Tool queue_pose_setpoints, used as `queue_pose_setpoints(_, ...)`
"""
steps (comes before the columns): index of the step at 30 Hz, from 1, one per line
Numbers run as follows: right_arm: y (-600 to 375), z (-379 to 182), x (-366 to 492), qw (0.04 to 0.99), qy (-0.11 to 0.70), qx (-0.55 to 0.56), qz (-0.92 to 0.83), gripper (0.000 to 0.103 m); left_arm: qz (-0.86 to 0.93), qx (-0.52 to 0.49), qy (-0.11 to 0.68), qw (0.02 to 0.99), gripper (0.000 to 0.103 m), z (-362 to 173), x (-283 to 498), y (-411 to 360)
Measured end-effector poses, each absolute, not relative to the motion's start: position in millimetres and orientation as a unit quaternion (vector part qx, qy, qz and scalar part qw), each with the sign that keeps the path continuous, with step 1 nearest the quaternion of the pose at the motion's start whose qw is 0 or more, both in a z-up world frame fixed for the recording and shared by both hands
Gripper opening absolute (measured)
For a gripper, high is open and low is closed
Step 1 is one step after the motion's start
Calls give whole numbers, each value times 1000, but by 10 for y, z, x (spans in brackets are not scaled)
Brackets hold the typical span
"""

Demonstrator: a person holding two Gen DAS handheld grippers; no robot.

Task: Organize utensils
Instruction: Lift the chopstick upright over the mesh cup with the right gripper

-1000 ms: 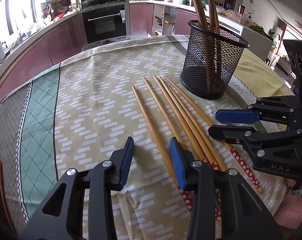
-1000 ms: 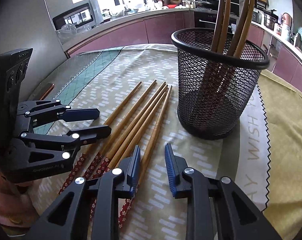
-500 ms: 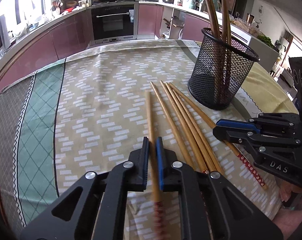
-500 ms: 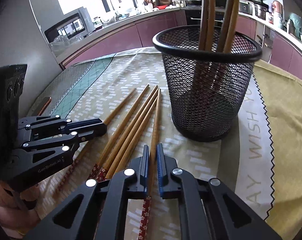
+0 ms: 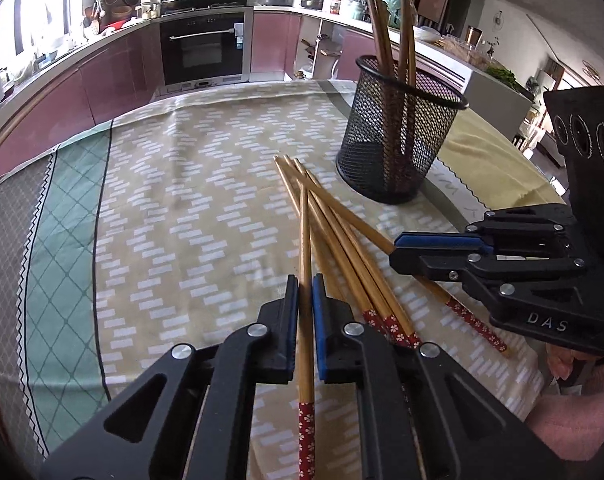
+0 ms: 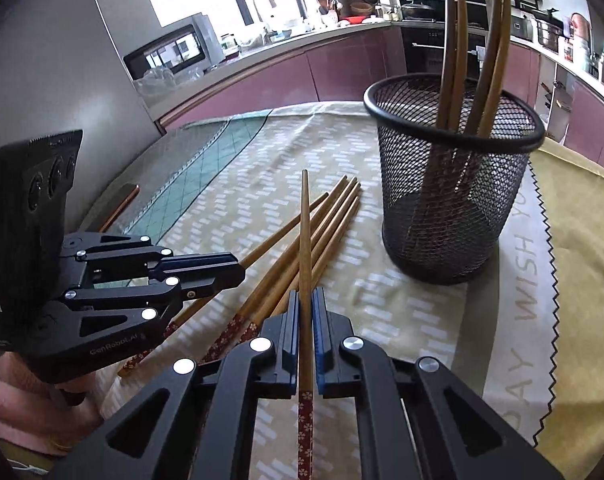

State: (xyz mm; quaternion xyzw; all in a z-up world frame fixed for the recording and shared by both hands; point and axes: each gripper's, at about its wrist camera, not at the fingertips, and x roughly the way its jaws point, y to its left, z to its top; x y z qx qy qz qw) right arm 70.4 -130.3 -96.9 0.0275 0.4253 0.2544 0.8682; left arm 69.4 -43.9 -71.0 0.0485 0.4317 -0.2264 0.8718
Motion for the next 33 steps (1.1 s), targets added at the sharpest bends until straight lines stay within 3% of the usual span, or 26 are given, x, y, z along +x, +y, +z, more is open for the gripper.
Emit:
queue_pose_setpoints(19, -1222, -1061, 871, 864, 437, 20, 249, 6, -230, 50, 447, 863, 9, -783, 863, -492)
queue_pose_setpoints(33, -1423, -794, 656, 879, 396, 39, 263, 6, -238, 22, 427, 872, 7, -547, 752, -362)
